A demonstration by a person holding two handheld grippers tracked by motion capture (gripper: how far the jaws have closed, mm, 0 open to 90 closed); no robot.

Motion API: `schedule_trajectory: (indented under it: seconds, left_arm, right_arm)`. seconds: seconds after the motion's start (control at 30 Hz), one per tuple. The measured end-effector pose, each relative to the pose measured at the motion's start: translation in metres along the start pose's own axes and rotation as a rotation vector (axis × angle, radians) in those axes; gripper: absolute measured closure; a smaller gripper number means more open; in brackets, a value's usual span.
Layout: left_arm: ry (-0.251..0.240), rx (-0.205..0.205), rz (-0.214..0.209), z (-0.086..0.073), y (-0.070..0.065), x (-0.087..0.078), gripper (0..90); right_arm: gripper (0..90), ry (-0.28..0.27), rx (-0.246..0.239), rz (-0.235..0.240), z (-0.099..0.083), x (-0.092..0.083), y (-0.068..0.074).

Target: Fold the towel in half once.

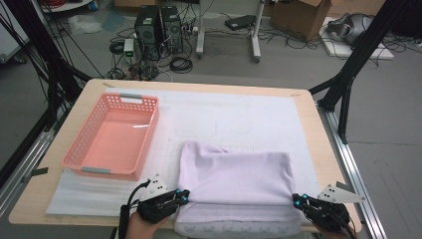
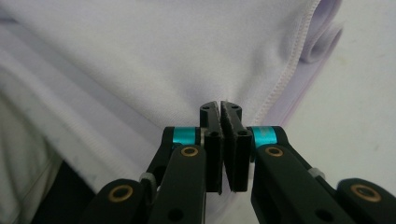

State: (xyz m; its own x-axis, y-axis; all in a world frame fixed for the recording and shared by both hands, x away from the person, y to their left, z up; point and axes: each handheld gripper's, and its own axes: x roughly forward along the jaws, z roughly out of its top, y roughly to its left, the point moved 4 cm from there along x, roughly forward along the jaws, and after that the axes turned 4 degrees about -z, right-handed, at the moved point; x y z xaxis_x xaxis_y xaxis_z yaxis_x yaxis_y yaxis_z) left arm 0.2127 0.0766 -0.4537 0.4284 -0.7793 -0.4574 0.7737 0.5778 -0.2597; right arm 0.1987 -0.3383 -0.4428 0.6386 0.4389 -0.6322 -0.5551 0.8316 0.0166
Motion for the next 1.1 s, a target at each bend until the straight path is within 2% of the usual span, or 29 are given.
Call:
schedule_trajectory:
  seconds: [0.17,0.2,0.23,0.27,0.33,0.4,0.5,0.57,0.63,0.67,0.73,0.77,0.8,0.83,0.87,0.97,1.1]
  left_arm:
    - [0.02,0.003,-0.04,-0.011,-0.011,-0.006,86.4]
    - [0.01,0.0,-0.034,-0.011,-0.01,-0.007,83.9]
    - [-0.01,-0.007,-0.025,-0.008,-0.008,-0.008,77.0]
    - [-0.029,-0.016,-0.014,-0.005,-0.005,-0.008,69.8]
    - [-0.057,-0.019,0.011,0.001,0.002,-0.007,62.1]
    - [-0.069,-0.022,0.044,0.006,0.01,-0.004,55.4]
    - [-0.067,-0.04,0.099,0.013,0.026,0.006,48.9]
    - [-0.06,-0.081,0.123,0.017,0.038,0.015,45.7]
    - [-0.035,-0.12,0.125,0.018,0.047,0.025,44.4]
    - [-0.013,-0.132,0.13,0.017,0.05,0.031,44.5]
    - [0.034,-0.133,0.141,0.015,0.051,0.039,49.5]
    - [0.042,-0.12,0.154,0.015,0.05,0.041,56.0]
    - [0.048,-0.111,0.151,0.014,0.047,0.042,67.5]
    - [0.05,-0.095,0.155,0.014,0.044,0.042,78.4]
    - [0.056,-0.09,0.154,0.014,0.042,0.041,85.1]
    - [0.026,-0.091,0.126,0.013,0.035,0.031,87.0]
    - [-0.007,-0.089,0.108,0.007,0.028,0.007,87.1]
  right_arm:
    - [84.8,0.071,0.033,0.044,-0.011,-0.01,0.005]
    - [81.0,0.071,0.038,0.039,-0.011,-0.011,0.006]
    - [75.8,0.058,0.035,0.027,-0.01,-0.012,0.005]
    - [69.5,0.04,0.037,0.019,-0.008,-0.013,0.004]
    - [64.3,0.001,0.057,0.01,-0.002,-0.012,0.002]
    - [58.5,-0.022,0.053,-0.023,0.005,-0.006,0.0]
    - [55.8,-0.02,0.051,-0.084,0.012,0.011,-0.005]
    - [54.8,-0.015,0.066,-0.116,0.017,0.024,-0.011]
    - [54.3,0.011,0.086,-0.112,0.02,0.038,-0.016]
    - [54.7,0.029,0.082,-0.113,0.021,0.045,-0.017]
    - [61.0,0.056,0.074,-0.107,0.02,0.056,-0.019]
    - [67.0,0.064,0.076,-0.099,0.019,0.061,-0.02]
    - [77.0,0.08,0.075,-0.081,0.016,0.063,-0.02]
    - [83.0,0.07,0.075,-0.061,0.015,0.063,-0.019]
    - [85.9,0.064,0.073,-0.047,0.014,0.061,-0.018]
    - [87.0,0.06,0.075,-0.021,0.012,0.051,-0.019]
    - [86.9,0.031,0.122,0.015,0.004,0.028,-0.018]
